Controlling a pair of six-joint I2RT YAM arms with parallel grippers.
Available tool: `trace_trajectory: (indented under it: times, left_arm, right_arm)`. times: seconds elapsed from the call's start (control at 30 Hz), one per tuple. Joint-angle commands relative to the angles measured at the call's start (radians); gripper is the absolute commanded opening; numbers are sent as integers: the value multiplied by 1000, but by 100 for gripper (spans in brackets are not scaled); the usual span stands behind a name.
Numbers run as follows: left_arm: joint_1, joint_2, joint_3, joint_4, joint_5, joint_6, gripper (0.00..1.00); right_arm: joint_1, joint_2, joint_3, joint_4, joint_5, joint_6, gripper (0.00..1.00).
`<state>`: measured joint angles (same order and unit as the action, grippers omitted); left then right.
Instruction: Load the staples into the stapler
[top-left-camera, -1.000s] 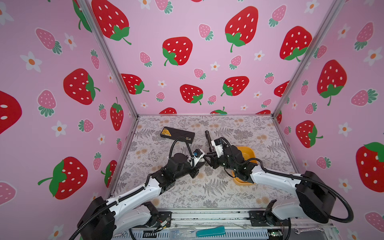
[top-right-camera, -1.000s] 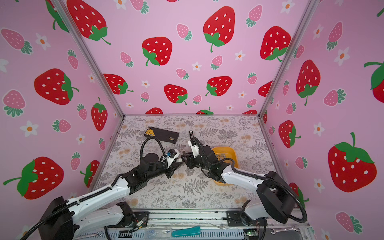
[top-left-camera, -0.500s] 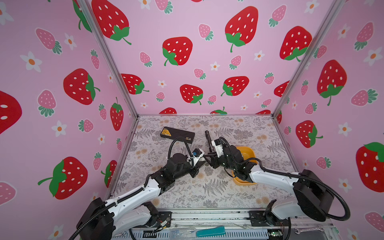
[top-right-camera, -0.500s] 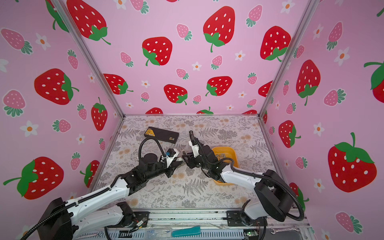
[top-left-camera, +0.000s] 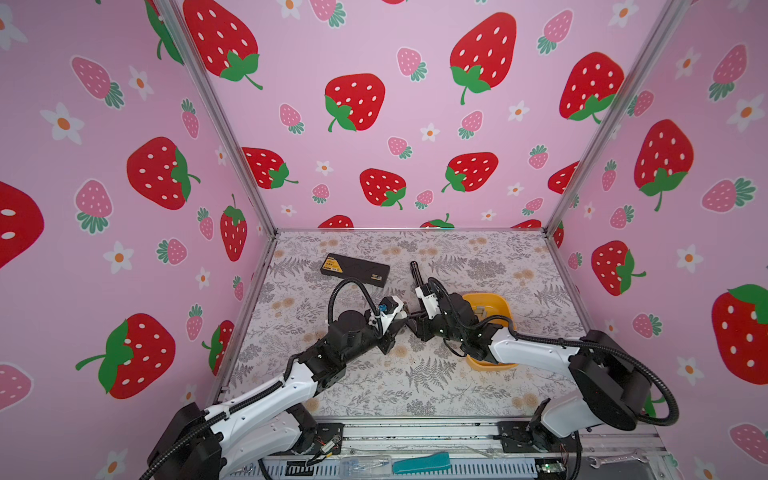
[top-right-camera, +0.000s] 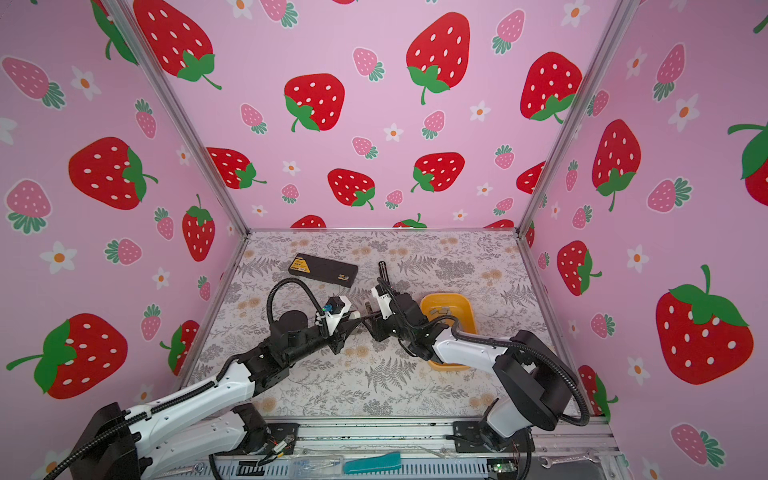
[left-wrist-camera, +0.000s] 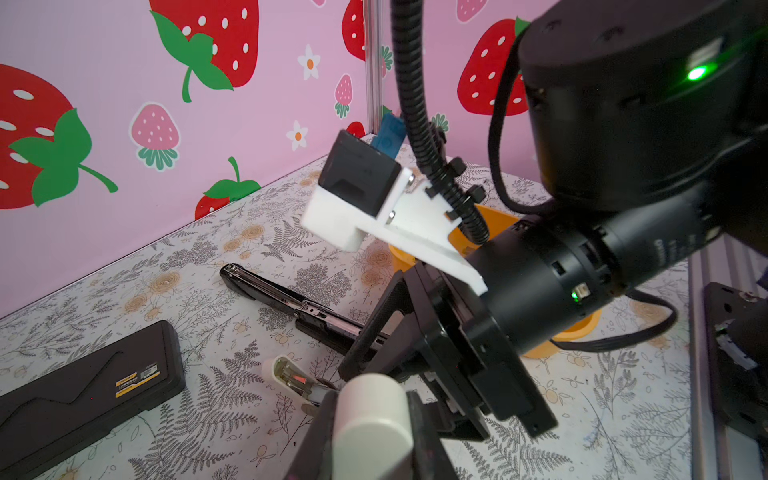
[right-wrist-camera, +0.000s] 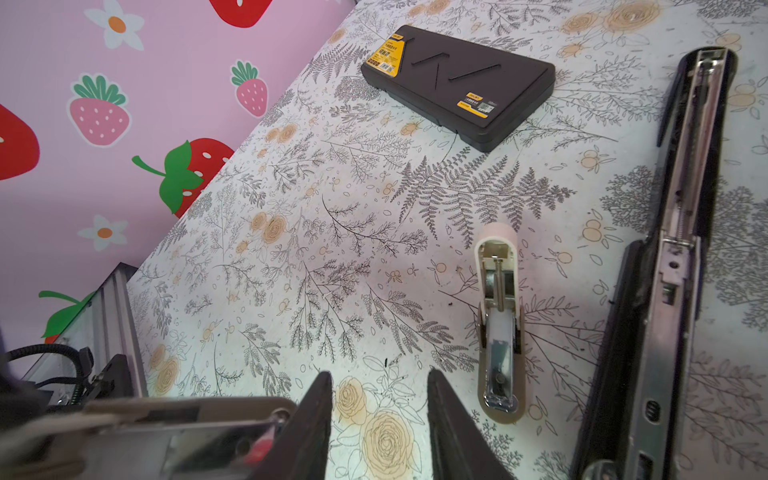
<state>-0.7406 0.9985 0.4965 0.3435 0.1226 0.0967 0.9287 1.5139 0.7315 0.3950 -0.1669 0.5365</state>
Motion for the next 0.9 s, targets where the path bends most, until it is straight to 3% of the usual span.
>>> trace_trajectory:
  times: [0.0, 0.3, 0.5, 0.67, 0.73, 0.87]
  left_arm:
    - [1, -20, -14, 64, -12, -8, 0]
    - [3, -39, -40, 69, -75, 10, 0]
    - [34, -51, -90, 132, -104, -14, 0]
    - [39, -71, -109, 153, -97, 10, 0]
    - [39, -88, -122, 162, -65, 44, 0]
    - [29, -118, -155, 200, 0, 122, 0]
  right_arm:
    - [10, -7, 23, 4, 1, -12, 40]
    - [8, -89, -2, -8, 152, -77, 42]
    - [7, -244, -84, 74, 266, -225, 56]
    - [16, -395, -291, 407, 163, -451, 56]
    - [24, -425, -362, 517, 126, -514, 61]
    - [43, -400, -320, 443, -149, -619, 63]
